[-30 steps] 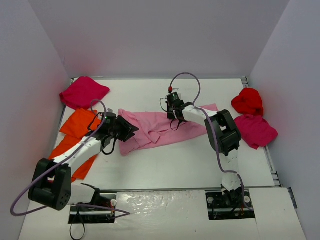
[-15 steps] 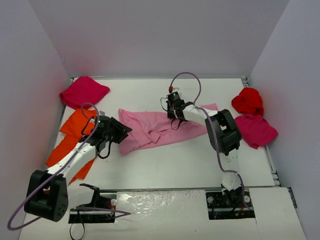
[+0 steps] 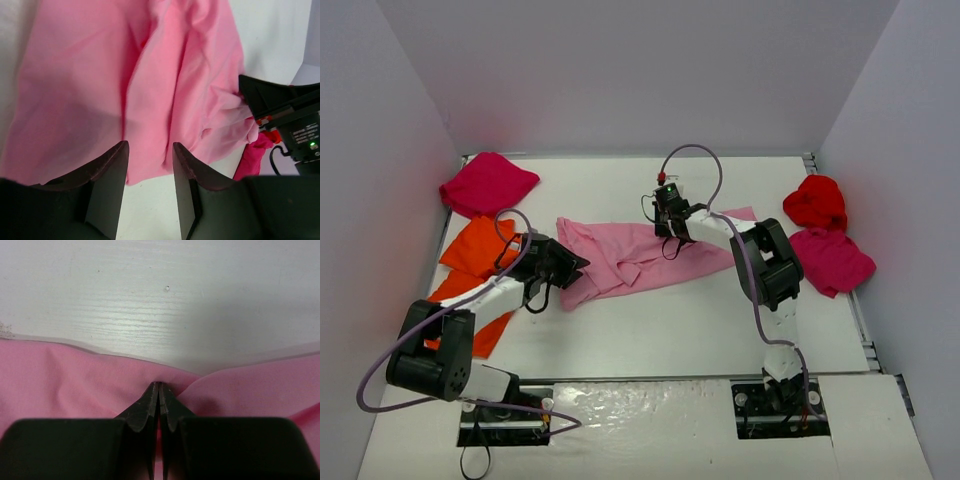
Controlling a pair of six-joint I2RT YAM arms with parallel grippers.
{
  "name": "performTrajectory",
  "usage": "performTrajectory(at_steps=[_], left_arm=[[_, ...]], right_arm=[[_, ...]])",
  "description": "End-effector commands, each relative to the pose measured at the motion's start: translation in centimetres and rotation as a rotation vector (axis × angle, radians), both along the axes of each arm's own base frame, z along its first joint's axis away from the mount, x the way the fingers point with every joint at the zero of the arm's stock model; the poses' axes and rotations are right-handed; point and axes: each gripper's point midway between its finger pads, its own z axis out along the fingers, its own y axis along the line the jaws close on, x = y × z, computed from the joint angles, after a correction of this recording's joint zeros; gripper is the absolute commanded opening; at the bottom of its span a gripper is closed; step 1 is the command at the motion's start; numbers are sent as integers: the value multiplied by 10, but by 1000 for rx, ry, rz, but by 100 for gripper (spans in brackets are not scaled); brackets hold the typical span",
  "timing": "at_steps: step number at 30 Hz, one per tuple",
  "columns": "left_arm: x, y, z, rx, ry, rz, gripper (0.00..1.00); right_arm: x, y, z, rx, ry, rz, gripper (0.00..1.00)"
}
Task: Fold and stack the t-shirts
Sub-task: Fold the tshirt
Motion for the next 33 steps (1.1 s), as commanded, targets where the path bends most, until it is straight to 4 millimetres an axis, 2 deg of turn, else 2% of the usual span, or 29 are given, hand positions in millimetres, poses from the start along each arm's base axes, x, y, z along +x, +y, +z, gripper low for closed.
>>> performTrajectory(at_steps=[1,5,11,15,20,27,33], left_arm=[[42,-10,38,-26,-138,-34,37],[47,-10,24,-26,-86,-53,37],[40,-5,31,-34,-100,-39,37],[28,17,42,32,-99,-6,37],[26,33,30,75,-67,16,37],[34,23,6,25,-19,-19,36],[39,22,4,31,-24,-25,36]], right_arm=[[-48,-38,-67,-135,224,1,0],[-47,-40,-67,-140,224,-2,0],[-47,-39,-72,-128,238,-1,0],[-48,-37,-77,-119,249,4,0],[-48,-35,-78,-105,254,7,0],[-50,-38,-76,-114,251,3,0],[-49,-40,-76,-117,250,-1,0]])
